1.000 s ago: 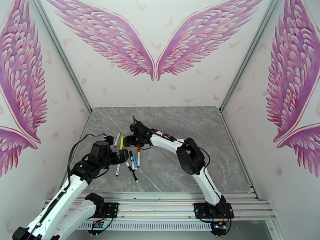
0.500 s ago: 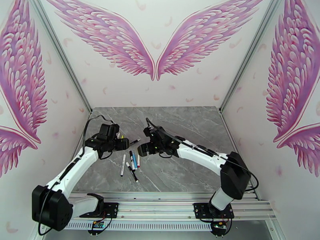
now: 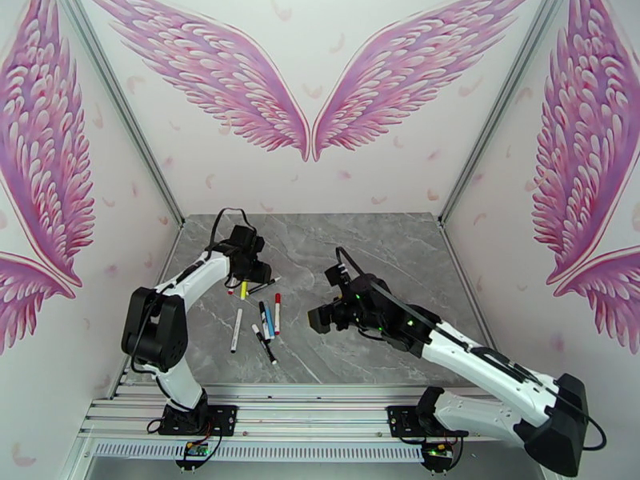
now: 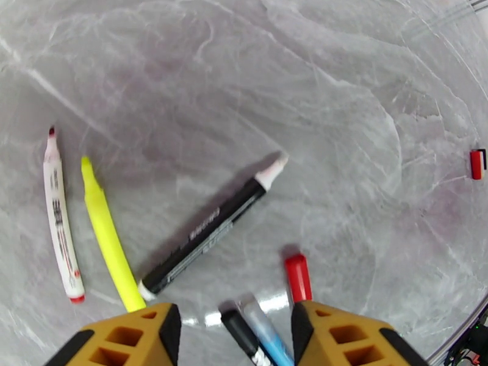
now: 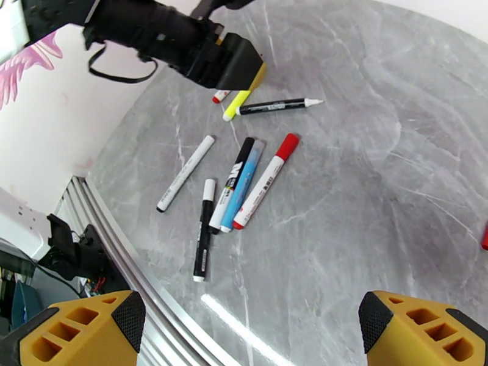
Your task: Open the pen caps
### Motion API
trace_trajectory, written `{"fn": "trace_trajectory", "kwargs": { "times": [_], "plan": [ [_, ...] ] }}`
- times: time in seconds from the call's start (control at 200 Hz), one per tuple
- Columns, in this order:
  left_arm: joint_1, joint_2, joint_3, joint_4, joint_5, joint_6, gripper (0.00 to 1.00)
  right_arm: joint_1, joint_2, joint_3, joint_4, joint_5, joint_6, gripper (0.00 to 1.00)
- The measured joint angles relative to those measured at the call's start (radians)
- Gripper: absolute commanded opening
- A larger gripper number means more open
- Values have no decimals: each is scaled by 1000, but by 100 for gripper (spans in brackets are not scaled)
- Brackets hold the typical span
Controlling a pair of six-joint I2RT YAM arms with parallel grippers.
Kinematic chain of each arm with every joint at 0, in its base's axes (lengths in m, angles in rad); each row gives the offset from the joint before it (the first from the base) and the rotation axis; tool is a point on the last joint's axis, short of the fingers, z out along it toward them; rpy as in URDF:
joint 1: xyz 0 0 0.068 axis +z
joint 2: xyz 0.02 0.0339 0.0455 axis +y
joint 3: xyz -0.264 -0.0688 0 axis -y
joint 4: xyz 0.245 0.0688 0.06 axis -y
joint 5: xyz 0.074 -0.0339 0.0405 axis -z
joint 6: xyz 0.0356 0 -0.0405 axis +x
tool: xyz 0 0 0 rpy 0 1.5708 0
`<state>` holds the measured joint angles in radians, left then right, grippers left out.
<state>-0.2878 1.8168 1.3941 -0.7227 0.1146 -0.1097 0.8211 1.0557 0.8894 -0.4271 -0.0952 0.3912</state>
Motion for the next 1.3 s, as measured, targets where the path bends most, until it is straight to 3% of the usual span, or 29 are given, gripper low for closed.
{"fn": "trace_trajectory", "kwargs": {
  "times": [0.215, 0.575, 0.885, 1.299],
  "plan": [
    [-15, 164, 147, -78, -24, 132, 51, 0, -72, -25, -2, 50, 0, 99],
    [-44, 290, 192, -167, -93, 238, 42, 0, -76, -25, -8, 66, 0, 99],
    [-69, 327, 203, -169, -167, 233, 27, 0, -76, -25, -24, 70, 0, 99],
    [-53, 329, 208, -165, -335, 145, 19, 0, -76, -25, -27, 70, 4, 99]
  ]
}}
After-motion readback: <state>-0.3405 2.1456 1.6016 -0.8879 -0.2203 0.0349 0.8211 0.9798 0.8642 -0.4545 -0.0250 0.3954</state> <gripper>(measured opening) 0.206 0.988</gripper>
